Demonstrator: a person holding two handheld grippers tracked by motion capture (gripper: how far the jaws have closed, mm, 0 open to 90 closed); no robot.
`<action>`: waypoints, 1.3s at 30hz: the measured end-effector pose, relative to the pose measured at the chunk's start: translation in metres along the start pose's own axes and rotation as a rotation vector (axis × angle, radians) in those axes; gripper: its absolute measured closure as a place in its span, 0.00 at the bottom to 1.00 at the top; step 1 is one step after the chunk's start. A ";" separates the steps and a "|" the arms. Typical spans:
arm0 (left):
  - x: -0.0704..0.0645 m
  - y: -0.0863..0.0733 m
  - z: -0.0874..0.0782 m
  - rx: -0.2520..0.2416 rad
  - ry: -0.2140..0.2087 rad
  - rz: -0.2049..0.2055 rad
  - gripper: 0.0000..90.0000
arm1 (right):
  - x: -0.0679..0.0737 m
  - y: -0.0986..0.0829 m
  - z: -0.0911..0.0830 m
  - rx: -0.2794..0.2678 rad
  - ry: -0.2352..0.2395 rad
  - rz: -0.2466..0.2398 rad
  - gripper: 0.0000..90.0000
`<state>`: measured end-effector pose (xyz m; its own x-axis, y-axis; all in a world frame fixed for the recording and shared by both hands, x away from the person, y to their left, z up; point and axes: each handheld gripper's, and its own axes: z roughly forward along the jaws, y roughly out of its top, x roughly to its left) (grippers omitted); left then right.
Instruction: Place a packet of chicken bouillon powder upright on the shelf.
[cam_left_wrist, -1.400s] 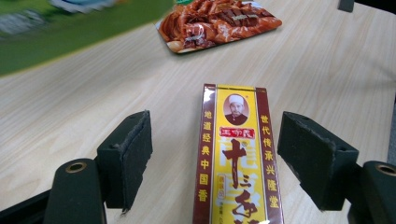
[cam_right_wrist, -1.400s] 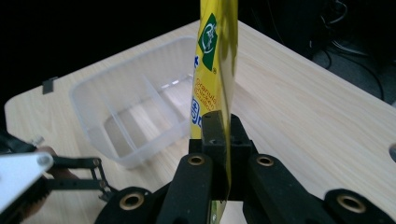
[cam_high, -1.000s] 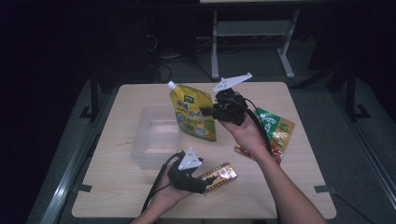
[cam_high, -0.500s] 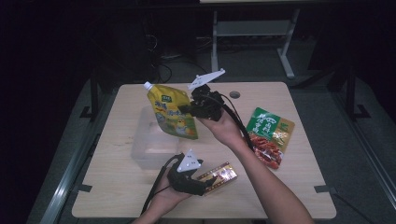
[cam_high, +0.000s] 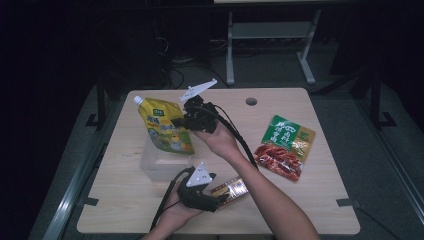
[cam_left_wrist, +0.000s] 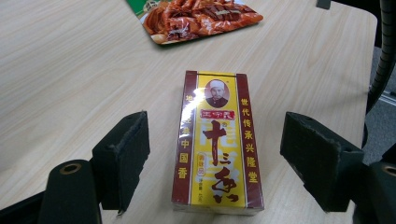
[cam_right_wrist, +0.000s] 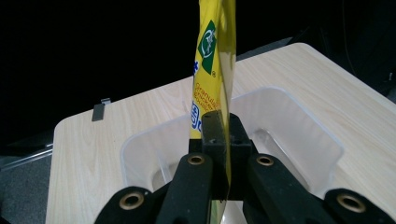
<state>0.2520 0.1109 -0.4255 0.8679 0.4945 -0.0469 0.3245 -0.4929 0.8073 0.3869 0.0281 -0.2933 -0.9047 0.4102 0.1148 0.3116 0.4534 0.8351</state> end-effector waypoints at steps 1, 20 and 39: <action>0.000 0.000 -0.001 0.000 0.000 -0.002 0.26 | 0.001 0.000 0.002 0.000 0.003 -0.001 1.00; 0.001 -0.004 -0.005 0.007 0.001 -0.002 0.26 | -0.001 -0.010 0.036 0.031 0.031 0.013 1.00; 0.000 -0.005 -0.003 0.000 -0.003 -0.014 0.26 | -0.004 -0.024 0.049 0.041 0.037 0.052 1.00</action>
<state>0.2490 0.1156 -0.4277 0.8647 0.4988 -0.0597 0.3361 -0.4862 0.8066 0.3971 0.0545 -0.3396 -0.8968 0.4052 0.1778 0.3694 0.4643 0.8050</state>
